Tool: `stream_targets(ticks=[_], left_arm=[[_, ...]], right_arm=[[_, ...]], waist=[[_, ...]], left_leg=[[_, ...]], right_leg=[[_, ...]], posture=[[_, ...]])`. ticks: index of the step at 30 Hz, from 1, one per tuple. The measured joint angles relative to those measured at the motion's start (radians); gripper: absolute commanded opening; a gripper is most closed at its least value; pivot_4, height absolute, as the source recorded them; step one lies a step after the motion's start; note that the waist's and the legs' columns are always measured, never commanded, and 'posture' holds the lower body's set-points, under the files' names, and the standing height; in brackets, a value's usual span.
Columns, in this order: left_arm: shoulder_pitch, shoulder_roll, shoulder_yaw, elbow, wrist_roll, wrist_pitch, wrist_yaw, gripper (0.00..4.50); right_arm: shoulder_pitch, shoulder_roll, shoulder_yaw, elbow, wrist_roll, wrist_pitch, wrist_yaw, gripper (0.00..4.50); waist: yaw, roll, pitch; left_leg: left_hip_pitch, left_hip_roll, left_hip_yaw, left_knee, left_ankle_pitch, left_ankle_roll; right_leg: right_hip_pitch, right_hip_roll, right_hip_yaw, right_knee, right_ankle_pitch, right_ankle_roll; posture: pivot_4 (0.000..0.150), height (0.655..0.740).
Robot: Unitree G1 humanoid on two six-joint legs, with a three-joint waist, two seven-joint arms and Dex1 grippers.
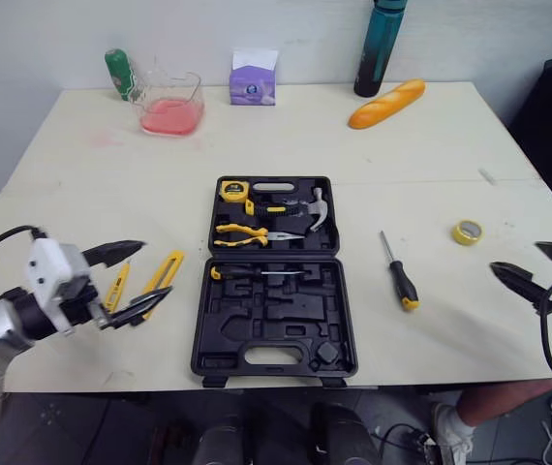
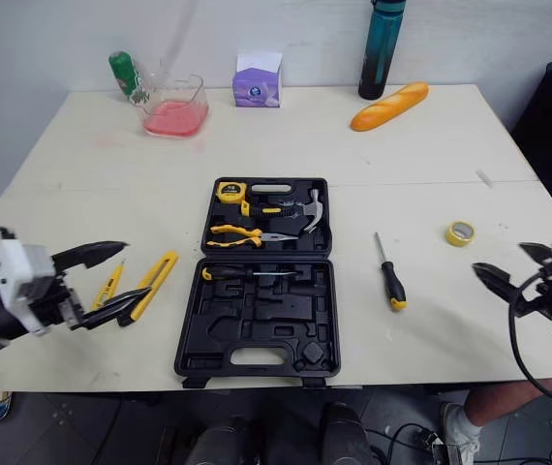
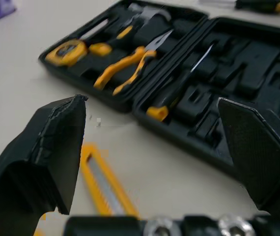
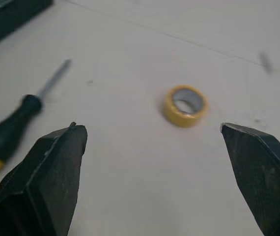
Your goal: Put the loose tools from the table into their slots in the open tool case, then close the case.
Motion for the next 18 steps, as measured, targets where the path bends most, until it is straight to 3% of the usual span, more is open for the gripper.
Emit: stream_targets(ticks=[4, 8, 12, 18], left_arm=[[-0.094, 0.000, -0.075, -0.029, -0.052, 0.077, -0.002, 4.48], [-0.186, 0.003, -0.137, -0.075, -0.108, 0.142, -0.001, 4.48], [-0.230, 0.003, -0.192, -0.093, -0.133, 0.183, -0.010, 4.48], [-0.238, 0.005, -0.262, -0.112, -0.132, 0.182, -0.056, 4.48]], right_arm=[[-0.090, -0.039, 0.004, -0.113, 0.172, 0.358, -0.118, 4.50], [-0.170, -0.055, 0.036, -0.190, 0.289, 0.568, -0.191, 4.50], [-0.192, -0.053, 0.124, -0.232, 0.315, 0.676, -0.231, 4.50], [-0.282, 0.071, 0.242, -0.250, 0.277, 0.717, -0.364, 4.50]], waist=[[0.000, -0.002, 0.000], [0.004, -0.001, 0.000], [0.011, -0.002, 0.000], [0.023, -0.003, 0.000]], left_leg=[[-0.001, 0.001, -0.001, 0.000, 0.000, -0.001], [-0.004, 0.000, -0.001, 0.000, 0.001, -0.001], [-0.006, 0.000, 0.000, 0.001, 0.001, 0.001], [-0.006, 0.001, 0.001, 0.002, 0.001, 0.000]], right_leg=[[-0.001, 0.001, -0.001, 0.000, 0.000, -0.001], [-0.002, 0.002, -0.002, 0.001, 0.000, -0.001], [-0.002, 0.010, -0.002, -0.001, 0.001, 0.001], [-0.003, 0.014, -0.004, -0.003, 0.001, 0.002]], posture=[[0.150, 0.7400], [0.150, 0.7400], [0.150, 0.7400], [0.150, 0.7400]])
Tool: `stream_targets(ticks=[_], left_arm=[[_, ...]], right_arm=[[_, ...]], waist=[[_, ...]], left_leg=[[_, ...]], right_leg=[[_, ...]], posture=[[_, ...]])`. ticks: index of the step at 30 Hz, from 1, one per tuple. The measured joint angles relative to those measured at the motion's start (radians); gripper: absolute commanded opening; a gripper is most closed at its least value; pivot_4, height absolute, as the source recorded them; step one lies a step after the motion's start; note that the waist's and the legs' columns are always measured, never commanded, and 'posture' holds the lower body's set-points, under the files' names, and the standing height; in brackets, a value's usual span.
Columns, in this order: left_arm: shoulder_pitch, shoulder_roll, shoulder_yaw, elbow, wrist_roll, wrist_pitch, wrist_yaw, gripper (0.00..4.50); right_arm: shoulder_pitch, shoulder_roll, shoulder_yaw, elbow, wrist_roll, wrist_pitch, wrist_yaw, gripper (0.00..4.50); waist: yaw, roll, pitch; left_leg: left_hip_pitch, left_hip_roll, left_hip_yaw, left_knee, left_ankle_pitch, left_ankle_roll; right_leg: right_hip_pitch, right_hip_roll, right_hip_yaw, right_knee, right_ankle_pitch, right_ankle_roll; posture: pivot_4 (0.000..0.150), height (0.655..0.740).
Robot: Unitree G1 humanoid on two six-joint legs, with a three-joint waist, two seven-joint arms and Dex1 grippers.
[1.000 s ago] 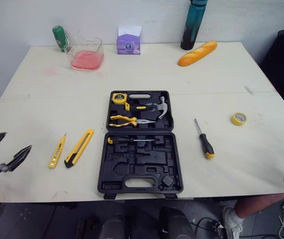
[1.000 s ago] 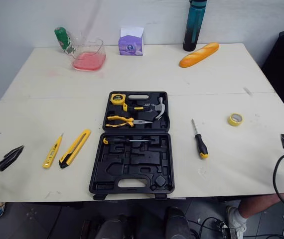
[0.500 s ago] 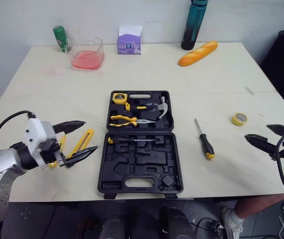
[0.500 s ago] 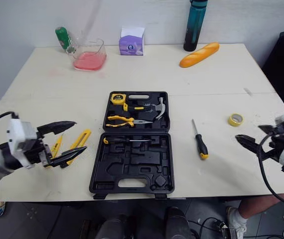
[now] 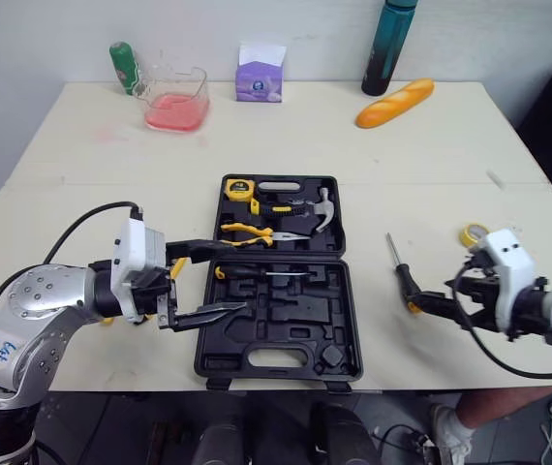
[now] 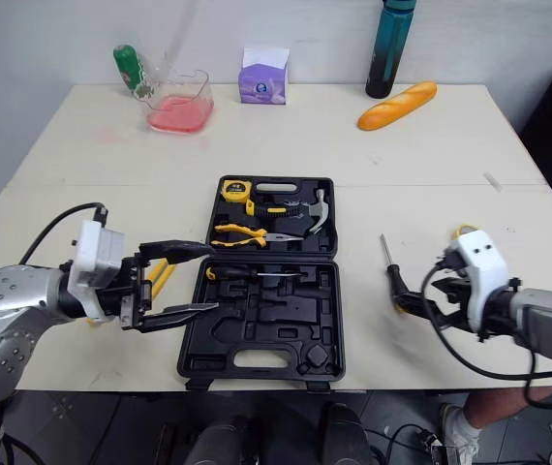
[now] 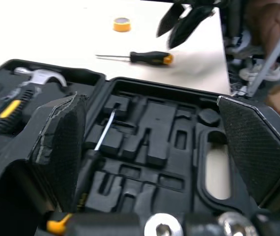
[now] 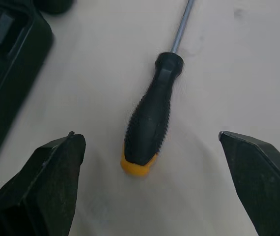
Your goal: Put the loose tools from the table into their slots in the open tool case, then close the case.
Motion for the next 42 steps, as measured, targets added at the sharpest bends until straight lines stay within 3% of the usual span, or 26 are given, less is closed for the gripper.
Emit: stream_targets(ticks=[5, 8, 16, 19, 24, 25, 32, 37, 42], left_arm=[[-0.003, 0.000, -0.006, -0.001, 0.011, -0.009, 0.000, 4.48], [-0.005, -0.001, -0.011, -0.002, 0.013, -0.011, 0.003, 4.48], [-0.004, -0.001, -0.018, -0.030, 0.013, -0.011, 0.006, 4.48], [-0.005, -0.001, -0.018, -0.034, 0.010, -0.005, 0.011, 4.50], [-0.028, -0.006, -0.020, -0.049, -0.017, 0.020, 0.015, 4.50], [-0.028, -0.006, -0.022, -0.053, -0.018, 0.022, 0.014, 4.50], [-0.022, -0.006, -0.033, -0.069, -0.024, 0.025, 0.011, 4.50], [-0.021, -0.007, -0.003, -0.069, -0.108, 0.075, 0.024, 4.50], [-0.007, 0.004, 0.026, -0.065, -0.108, 0.068, 0.002, 4.50]], right_arm=[[-0.014, 0.050, 0.036, -0.001, -0.034, 0.005, -0.053, 4.50], [-0.028, 0.065, 0.058, -0.001, -0.068, 0.009, -0.084, 4.50], [-0.070, 0.120, 0.078, -0.001, -0.105, 0.086, -0.126, 4.50], [-0.081, 0.148, 0.077, -0.003, -0.126, 0.105, -0.146, 3.71], [-0.082, 0.162, 0.077, -0.008, -0.160, 0.115, -0.158, 1.15], [-0.082, 0.166, 0.077, -0.011, -0.166, 0.114, -0.159, 0.97], [-0.066, 0.189, 0.084, -0.024, -0.224, 0.078, -0.163, 0.97], [-0.048, 0.194, 0.115, -0.022, -0.293, -0.018, -0.149, 0.97], [-0.099, 0.069, 0.207, 0.027, -0.364, -0.233, 0.028, 0.97]], waist=[[0.007, 0.000, 0.000], [0.005, 0.000, 0.000], [0.002, 0.000, 0.000], [0.001, 0.000, 0.000], [0.001, 0.000, 0.000], [0.001, 0.000, 0.000], [0.001, -0.001, 0.000], [0.000, -0.001, 0.000], [-0.004, 0.000, 0.000]], left_leg=[[-0.003, 0.000, -0.001, 0.002, 0.000, 0.000], [-0.013, 0.000, -0.001, 0.009, 0.000, 0.000], [-0.012, 0.000, 0.000, 0.014, 0.001, 0.001], [-0.012, 0.001, 0.000, 0.014, 0.001, 0.001], [-0.013, 0.000, 0.000, 0.014, 0.001, 0.001], [-0.013, 0.000, 0.000, 0.014, 0.001, 0.001], [-0.012, 0.000, 0.000, 0.014, 0.001, 0.001], [-0.013, 0.000, 0.000, 0.014, 0.001, 0.001], [-0.012, 0.000, 0.002, 0.014, 0.001, 0.001]], right_leg=[[-0.002, 0.000, 0.000, 0.001, 0.000, 0.000], [-0.011, 0.000, 0.000, 0.006, 0.000, 0.000], [-0.012, 0.000, 0.002, 0.009, 0.000, 0.000], [-0.012, 0.000, 0.002, 0.010, 0.000, -0.001], [-0.012, 0.000, 0.002, 0.012, 0.000, 0.000], [-0.012, 0.000, 0.001, 0.012, 0.000, 0.000], [-0.012, 0.000, 0.002, 0.011, 0.000, 0.000], [-0.012, 0.000, 0.002, 0.012, 0.000, 0.000], [-0.013, 0.001, 0.003, 0.011, 0.000, 0.000]], posture=[[0.150, 0.7400], [0.150, 0.7400], [0.150, 0.7400], [0.150, 0.7400], [0.150, 0.7400], [0.150, 0.7400], [0.150, 0.7400], [0.150, 0.7400], [0.150, 0.7400]])
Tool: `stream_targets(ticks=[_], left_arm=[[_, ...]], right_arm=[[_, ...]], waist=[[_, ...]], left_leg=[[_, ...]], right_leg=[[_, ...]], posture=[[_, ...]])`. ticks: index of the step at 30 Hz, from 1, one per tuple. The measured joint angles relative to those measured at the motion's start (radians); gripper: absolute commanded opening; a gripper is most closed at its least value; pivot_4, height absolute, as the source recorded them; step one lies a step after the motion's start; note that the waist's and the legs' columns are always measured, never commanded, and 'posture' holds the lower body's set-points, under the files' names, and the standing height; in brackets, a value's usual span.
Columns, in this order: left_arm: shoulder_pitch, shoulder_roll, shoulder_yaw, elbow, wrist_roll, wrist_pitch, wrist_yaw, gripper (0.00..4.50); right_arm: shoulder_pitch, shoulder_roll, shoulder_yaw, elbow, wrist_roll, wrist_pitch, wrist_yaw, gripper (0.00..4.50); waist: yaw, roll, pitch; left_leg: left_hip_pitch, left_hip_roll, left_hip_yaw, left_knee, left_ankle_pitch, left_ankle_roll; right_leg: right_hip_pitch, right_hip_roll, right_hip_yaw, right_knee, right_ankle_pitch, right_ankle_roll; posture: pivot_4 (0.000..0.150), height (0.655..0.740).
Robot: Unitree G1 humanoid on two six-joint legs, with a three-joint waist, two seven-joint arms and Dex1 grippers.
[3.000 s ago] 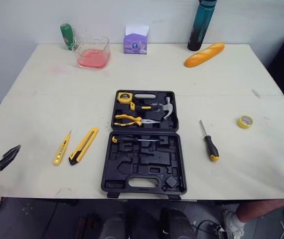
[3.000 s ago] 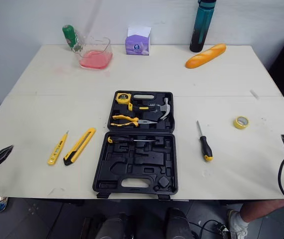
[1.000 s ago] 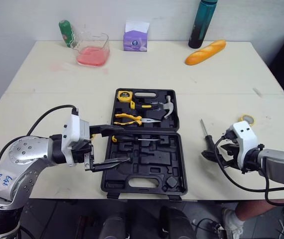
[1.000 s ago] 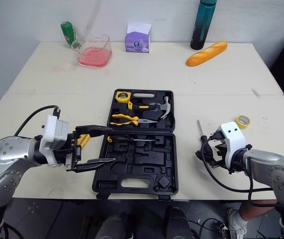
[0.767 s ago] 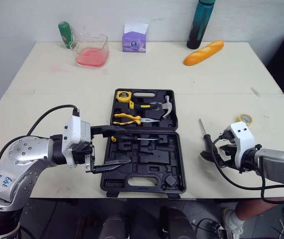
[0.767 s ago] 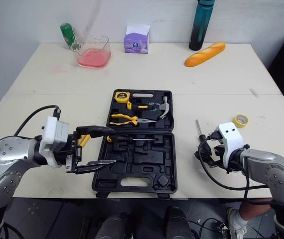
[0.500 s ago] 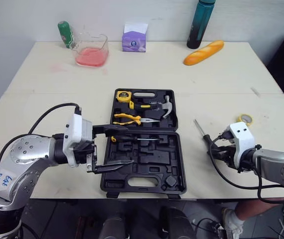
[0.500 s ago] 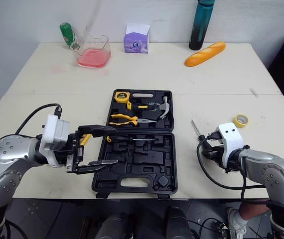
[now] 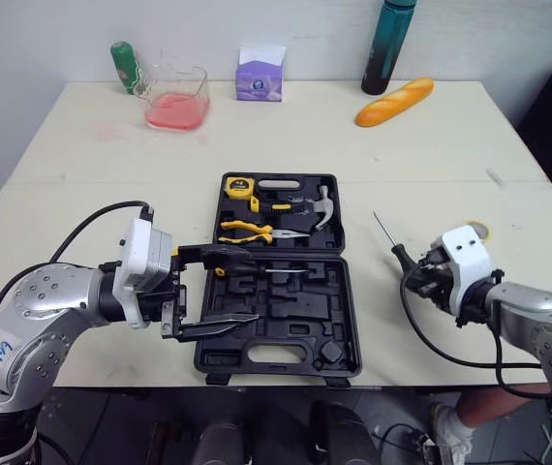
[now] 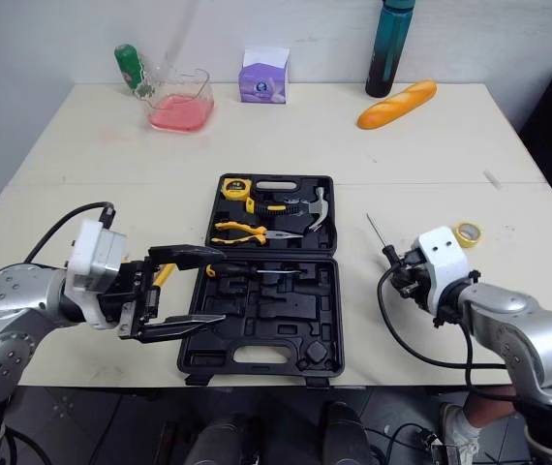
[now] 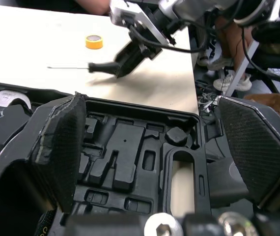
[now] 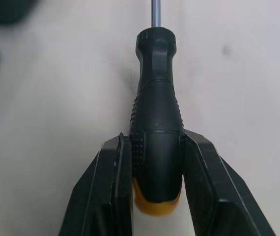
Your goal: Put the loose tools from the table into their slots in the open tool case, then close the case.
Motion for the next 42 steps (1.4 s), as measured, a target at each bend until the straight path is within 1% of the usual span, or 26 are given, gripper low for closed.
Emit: stream_targets(ticks=[3, 5, 7, 10, 12, 15, 19, 22, 28, 32, 38, 42], left_arm=[[0.017, 0.002, 0.020, 0.002, 0.010, -0.019, -0.010, 4.50], [0.040, 0.001, 0.032, 0.005, 0.036, -0.051, -0.011, 4.50], [0.064, -0.006, 0.040, 0.011, 0.074, -0.091, -0.005, 4.50], [0.107, -0.035, 0.065, 0.045, 0.165, -0.210, -0.005, 4.50], [0.150, -0.037, 0.089, 0.052, 0.183, -0.234, -0.001, 4.50], [0.208, -0.037, 0.128, 0.058, 0.184, -0.235, 0.005, 4.50], [0.298, -0.038, 0.175, 0.072, 0.189, -0.237, 0.005, 4.50], [0.345, -0.043, 0.213, 0.087, 0.222, -0.266, 0.016, 4.50], [0.451, -0.080, 0.262, 0.104, 0.243, -0.290, 0.039, 4.50], [0.477, -0.085, 0.265, 0.077, 0.242, -0.290, 0.054, 4.50], [0.482, -0.085, 0.265, 0.065, 0.242, -0.289, 0.070, 4.50], [0.484, -0.085, 0.265, 0.047, 0.242, -0.285, 0.083, 4.50]], right_arm=[[-0.080, -0.090, 0.026, 0.052, -0.029, -0.109, 0.136, 0.97], [-0.144, -0.144, 0.078, 0.075, -0.044, -0.198, 0.272, 0.97], [-0.210, -0.168, 0.132, 0.102, -0.051, -0.251, 0.377, 0.97], [-0.311, -0.175, 0.222, 0.137, -0.063, -0.294, 0.518, 0.97], [-0.379, -0.171, 0.293, 0.148, -0.074, -0.303, 0.603, 0.97], [-0.448, -0.148, 0.375, 0.161, -0.099, -0.317, 0.682, 0.97], [-0.517, -0.096, 0.447, 0.165, -0.118, -0.289, 0.732, 0.97], [-0.559, -0.076, 0.508, 0.157, -0.134, -0.239, 0.755, 0.97], [-0.605, -0.070, 0.669, 0.122, -0.270, -0.252, 0.787, 0.97], [-0.620, -0.053, 0.699, 0.124, -0.339, -0.278, 0.805, 0.97], [-0.644, -0.023, 0.768, 0.130, -0.436, -0.310, 0.825, 0.97], [-0.655, 0.018, 0.773, 0.144, -0.469, -0.311, 0.826, 0.97]], waist=[[0.001, 0.000, 0.000], [0.000, 0.000, 0.000], [-0.002, 0.000, 0.000], [0.000, 0.000, 0.000], [-0.002, 0.000, 0.000], [-0.001, 0.000, 0.000], [-0.002, 0.000, 0.000], [0.000, 0.000, 0.000], [-0.003, 0.000, 0.000], [-0.002, 0.000, 0.000], [-0.009, 0.000, 0.000], [-0.022, -0.001, 0.000]], left_leg=[[0.000, 0.000, 0.000, 0.000, 0.000, 0.000], [0.000, 0.001, 0.000, 0.000, 0.000, 0.000], [0.000, 0.001, 0.000, 0.000, 0.000, 0.000], [0.001, 0.001, 0.000, 0.000, 0.000, 0.000], [0.000, 0.002, 0.000, 0.000, 0.000, 0.000], [0.000, 0.002, 0.000, 0.000, -0.001, 0.000], [-0.001, 0.002, -0.001, 0.000, -0.001, 0.000], [-0.001, 0.002, -0.001, 0.000, -0.001, 0.000], [-0.001, 0.001, -0.001, 0.000, -0.002, 0.001], [-0.001, 0.000, -0.001, 0.000, -0.002, 0.001], [-0.001, 0.000, -0.001, 0.000, -0.002, 0.001], [-0.001, 0.000, -0.001, 0.000, -0.002, 0.001]], right_leg=[[0.000, 0.000, -0.001, -0.001, 0.000, 0.000], [0.000, 0.001, -0.001, -0.001, 0.000, 0.000], [0.000, 0.001, 0.000, -0.001, 0.000, 0.000], [0.000, 0.000, -0.001, -0.001, 0.000, 0.000], [0.000, 0.000, 0.000, 0.000, 0.000, 0.000], [0.000, -0.001, -0.001, 0.000, 0.000, 0.000], [-0.001, -0.002, -0.002, 0.000, 0.000, -0.001], [-0.001, -0.003, -0.002, 0.000, 0.000, -0.001], [-0.002, -0.007, -0.005, 0.000, 0.000, -0.002], [-0.001, -0.012, -0.006, 0.000, 0.000, -0.002], [-0.002, -0.012, -0.007, 0.000, -0.001, -0.002], [-0.001, -0.012, -0.007, 0.003, -0.001, -0.002]], posture=[[0.150, 0.7400], [0.150, 0.7400], [0.150, 0.7400], [0.150, 0.7400], [0.150, 0.7400], [0.150, 0.7400], [0.150, 0.7400], [0.150, 0.7400], [0.150, 0.7400], [0.150, 0.7400], [0.150, 0.7400], [0.150, 0.7400]])
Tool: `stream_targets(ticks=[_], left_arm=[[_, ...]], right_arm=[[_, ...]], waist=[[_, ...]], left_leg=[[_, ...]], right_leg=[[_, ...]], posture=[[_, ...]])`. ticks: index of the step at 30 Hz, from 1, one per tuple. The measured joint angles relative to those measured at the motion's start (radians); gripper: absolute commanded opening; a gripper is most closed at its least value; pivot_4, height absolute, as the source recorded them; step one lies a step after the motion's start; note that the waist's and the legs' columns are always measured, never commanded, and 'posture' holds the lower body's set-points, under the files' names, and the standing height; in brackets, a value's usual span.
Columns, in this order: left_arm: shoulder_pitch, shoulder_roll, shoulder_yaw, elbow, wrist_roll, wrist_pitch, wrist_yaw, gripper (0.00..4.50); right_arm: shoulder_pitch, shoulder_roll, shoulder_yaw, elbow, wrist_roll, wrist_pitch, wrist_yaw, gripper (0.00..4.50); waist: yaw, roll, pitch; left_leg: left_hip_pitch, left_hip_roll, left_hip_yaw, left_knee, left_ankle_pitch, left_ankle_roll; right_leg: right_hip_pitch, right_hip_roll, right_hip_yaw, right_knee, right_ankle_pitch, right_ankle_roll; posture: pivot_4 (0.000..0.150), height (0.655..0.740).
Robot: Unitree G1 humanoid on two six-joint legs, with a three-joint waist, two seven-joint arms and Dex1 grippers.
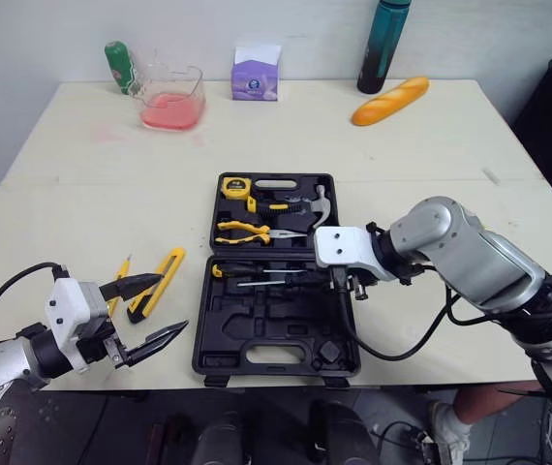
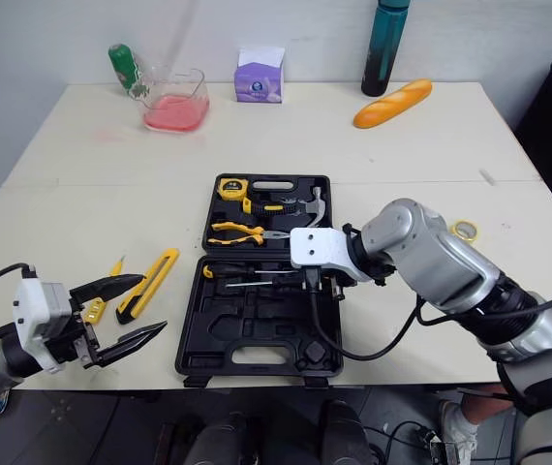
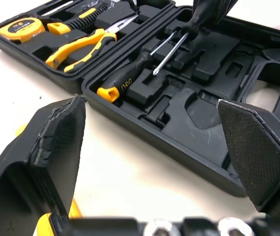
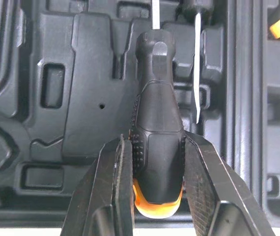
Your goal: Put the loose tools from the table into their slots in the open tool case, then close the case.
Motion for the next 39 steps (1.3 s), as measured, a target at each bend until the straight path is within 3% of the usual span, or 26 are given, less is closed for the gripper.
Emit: stream_targets(ticks=[24, 29, 39], left_arm=[[0.035, 0.000, 0.000, -0.014, -0.002, 0.013, 0.008, 4.50], [0.035, 0.000, 0.000, -0.022, -0.004, 0.013, 0.009, 4.50], [0.012, 0.000, -0.004, -0.057, -0.051, 0.035, 0.015, 4.50]], right_arm=[[-0.003, 0.067, 0.037, 0.005, -0.111, 0.083, 0.019, 0.97], [-0.003, 0.083, 0.036, 0.004, -0.111, 0.091, 0.017, 3.20], [-0.023, 0.045, -0.027, 0.016, -0.066, 0.078, 0.065, 3.20]], waist=[[-0.004, 0.000, 0.000], [-0.004, 0.000, 0.000], [-0.003, 0.000, 0.000]], left_leg=[[0.000, 0.000, 0.000, 0.000, 0.000, 0.000], [0.000, 0.000, 0.000, 0.000, 0.000, 0.000], [0.000, 0.000, 0.000, 0.000, 0.000, 0.000]], right_leg=[[0.000, 0.001, 0.000, 0.000, 0.000, 0.000], [0.000, 0.001, 0.000, 0.001, 0.000, 0.000], [0.000, 0.001, 0.000, 0.001, 0.000, 0.000]], posture=[[0.150, 0.7400], [0.150, 0.7400], [0.150, 0.7400]])
